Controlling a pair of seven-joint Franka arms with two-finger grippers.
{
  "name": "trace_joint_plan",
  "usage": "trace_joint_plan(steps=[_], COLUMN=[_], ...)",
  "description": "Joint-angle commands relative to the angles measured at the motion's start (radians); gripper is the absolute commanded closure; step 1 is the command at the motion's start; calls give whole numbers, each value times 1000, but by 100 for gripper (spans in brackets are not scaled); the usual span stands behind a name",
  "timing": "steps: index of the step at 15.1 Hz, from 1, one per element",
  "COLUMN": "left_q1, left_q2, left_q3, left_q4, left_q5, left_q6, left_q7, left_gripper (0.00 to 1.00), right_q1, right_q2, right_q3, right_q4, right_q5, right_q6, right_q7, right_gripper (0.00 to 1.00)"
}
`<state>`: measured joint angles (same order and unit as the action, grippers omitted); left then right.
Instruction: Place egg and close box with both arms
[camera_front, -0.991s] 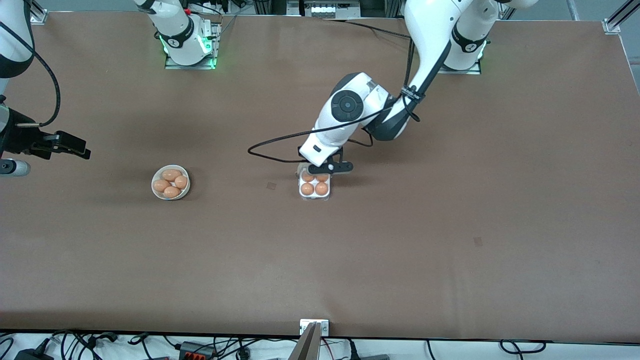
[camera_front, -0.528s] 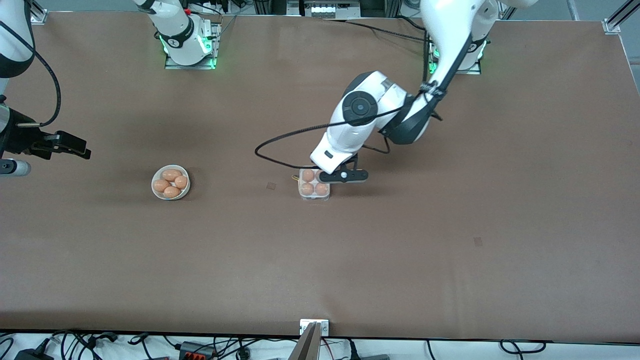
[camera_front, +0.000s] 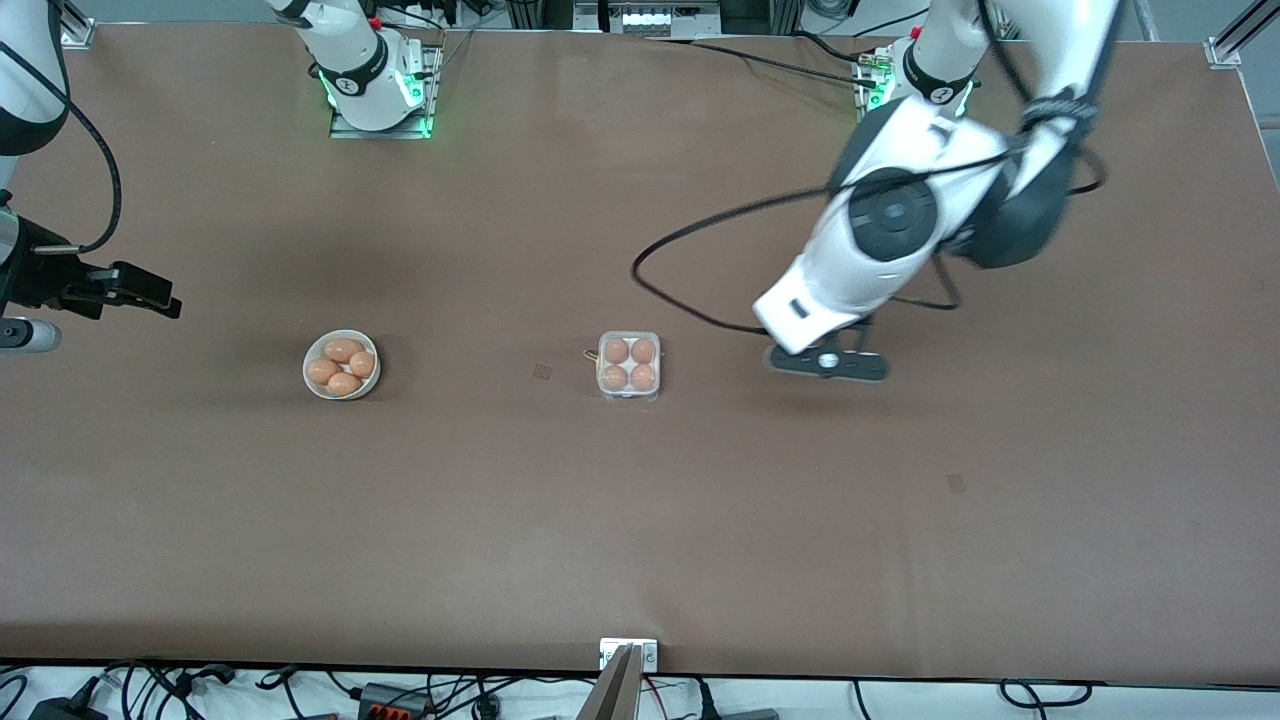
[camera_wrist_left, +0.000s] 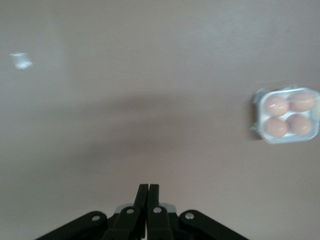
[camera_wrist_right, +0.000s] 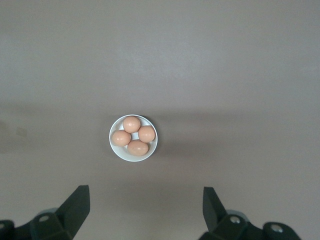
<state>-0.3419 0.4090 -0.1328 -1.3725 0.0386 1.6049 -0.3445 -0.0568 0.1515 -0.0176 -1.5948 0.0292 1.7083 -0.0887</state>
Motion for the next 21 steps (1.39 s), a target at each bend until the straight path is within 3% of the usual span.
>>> trace_joint_plan(steps=[1,2,4,7,14,21], left_q1=[111,154,243,392,359,346], left_q2=[5,-16,-64,-136,-458,-430], left_q3=[-22,-24,-16,-16,10,27], left_q4=[121,122,118,87,-374,-326], left_q5=[17,17,4,-135,-23,-22], left_q6=[-185,-204,-198,-142,131,35], left_q7=[100,151,217,228,252,312], left_gripper=[19,0,0,0,0,0], right_q1=[-9,-9,-9,-9,-11,-11], right_q2=[6,6,6,6,6,6], right_q3=[5,4,5,5,4,4], right_q4=[19,19,19,19,19,19], right_q5=[6,5,5,5,3,5], right_q6=[-18,-18,-16,-18,-19,-21], right_q7=[-16,-17,-16,-16,-19,-19], right_gripper=[0,0,0,0,0,0])
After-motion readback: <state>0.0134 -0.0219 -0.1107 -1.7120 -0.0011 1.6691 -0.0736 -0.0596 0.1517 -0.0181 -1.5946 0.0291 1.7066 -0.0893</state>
